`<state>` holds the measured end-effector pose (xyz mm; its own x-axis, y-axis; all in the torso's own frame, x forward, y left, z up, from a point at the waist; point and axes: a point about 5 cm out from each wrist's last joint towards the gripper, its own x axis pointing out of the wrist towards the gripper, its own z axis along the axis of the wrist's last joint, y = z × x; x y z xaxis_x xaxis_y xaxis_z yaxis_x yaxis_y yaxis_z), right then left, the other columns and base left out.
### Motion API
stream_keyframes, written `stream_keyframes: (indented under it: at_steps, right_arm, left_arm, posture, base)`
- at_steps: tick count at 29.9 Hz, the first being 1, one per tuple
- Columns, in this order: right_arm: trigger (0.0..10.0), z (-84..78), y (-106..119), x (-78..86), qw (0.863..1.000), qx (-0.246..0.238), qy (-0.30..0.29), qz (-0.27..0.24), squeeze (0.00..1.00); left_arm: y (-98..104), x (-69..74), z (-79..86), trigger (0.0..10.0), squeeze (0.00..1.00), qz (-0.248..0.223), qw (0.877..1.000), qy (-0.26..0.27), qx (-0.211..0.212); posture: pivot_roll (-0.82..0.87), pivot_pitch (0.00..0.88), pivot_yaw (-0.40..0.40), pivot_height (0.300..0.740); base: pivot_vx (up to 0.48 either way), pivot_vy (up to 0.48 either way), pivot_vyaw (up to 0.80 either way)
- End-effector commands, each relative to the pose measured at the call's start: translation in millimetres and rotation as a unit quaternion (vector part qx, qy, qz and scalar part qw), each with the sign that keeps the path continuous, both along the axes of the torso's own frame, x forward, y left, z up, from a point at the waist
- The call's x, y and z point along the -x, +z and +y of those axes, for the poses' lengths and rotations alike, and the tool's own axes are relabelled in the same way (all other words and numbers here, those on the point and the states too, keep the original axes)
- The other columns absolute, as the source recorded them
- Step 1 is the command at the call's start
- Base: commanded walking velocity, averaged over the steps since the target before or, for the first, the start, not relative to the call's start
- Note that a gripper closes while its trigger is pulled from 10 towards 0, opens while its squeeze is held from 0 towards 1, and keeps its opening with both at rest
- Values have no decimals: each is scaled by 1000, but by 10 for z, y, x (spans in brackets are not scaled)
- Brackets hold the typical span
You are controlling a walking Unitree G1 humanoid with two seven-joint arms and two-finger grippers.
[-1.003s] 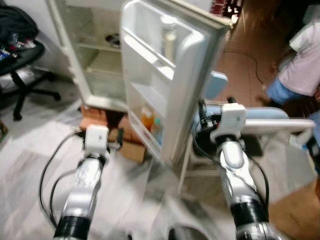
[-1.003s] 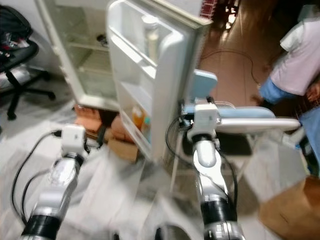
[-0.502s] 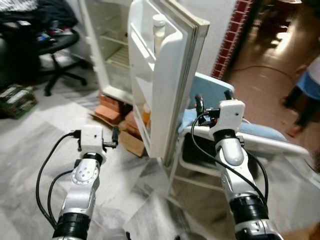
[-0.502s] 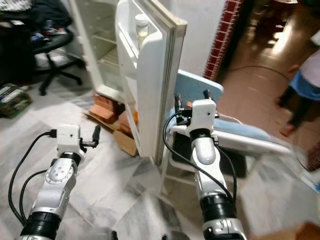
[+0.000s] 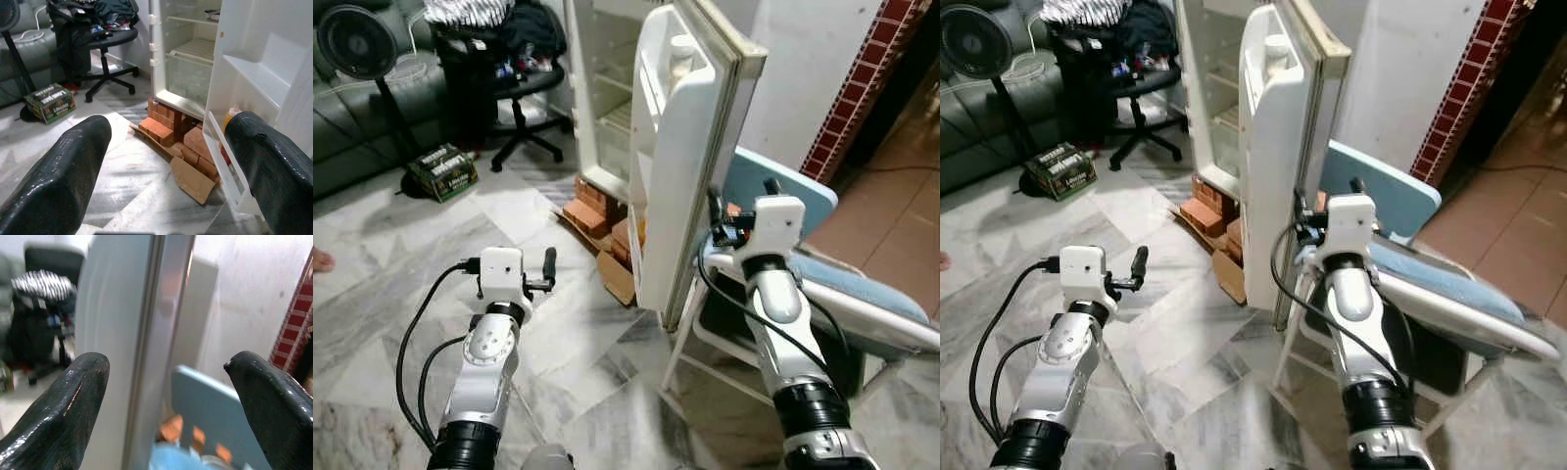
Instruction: Restocking fridge
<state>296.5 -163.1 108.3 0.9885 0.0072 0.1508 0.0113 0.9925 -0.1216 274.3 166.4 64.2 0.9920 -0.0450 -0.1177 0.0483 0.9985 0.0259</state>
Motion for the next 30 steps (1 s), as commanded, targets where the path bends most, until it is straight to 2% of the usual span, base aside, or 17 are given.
stream_keyframes:
  at_steps: [1,6,10,17,30]
  right_arm:
    - [10000,-12,23,24,1000,5,3,-1,0]
    - [10000,-136,-168,237,999,20,-6,36,0]
    - [10000,-154,-215,284,999,22,-7,47,0]
    - [10000,-113,-156,218,999,21,-5,42,0]
    - [10000,-148,-151,165,999,12,3,50,0]
  left_arm:
    - [56,6,49,10000,0,-9,1000,-1,1]
    - [34,98,127,10000,0,-8,1000,-8,3]
    - [33,97,137,10000,0,-7,1000,-8,2]
    - [80,44,67,10000,0,-11,1000,-12,12]
    - [13,75,29,10000,0,13,1000,-12,17]
  posture:
    - [-4,0,-35,740]
    - [-6,0,-40,740]
    - [-11,0,-40,740]
    - [-9,0,-41,740]
    - [-3,0,-41,740]
  base:
    - [398,0,0]
    - [425,0,0]
    - [433,0,0]
    - [430,0,0]
    - [0,0,0]
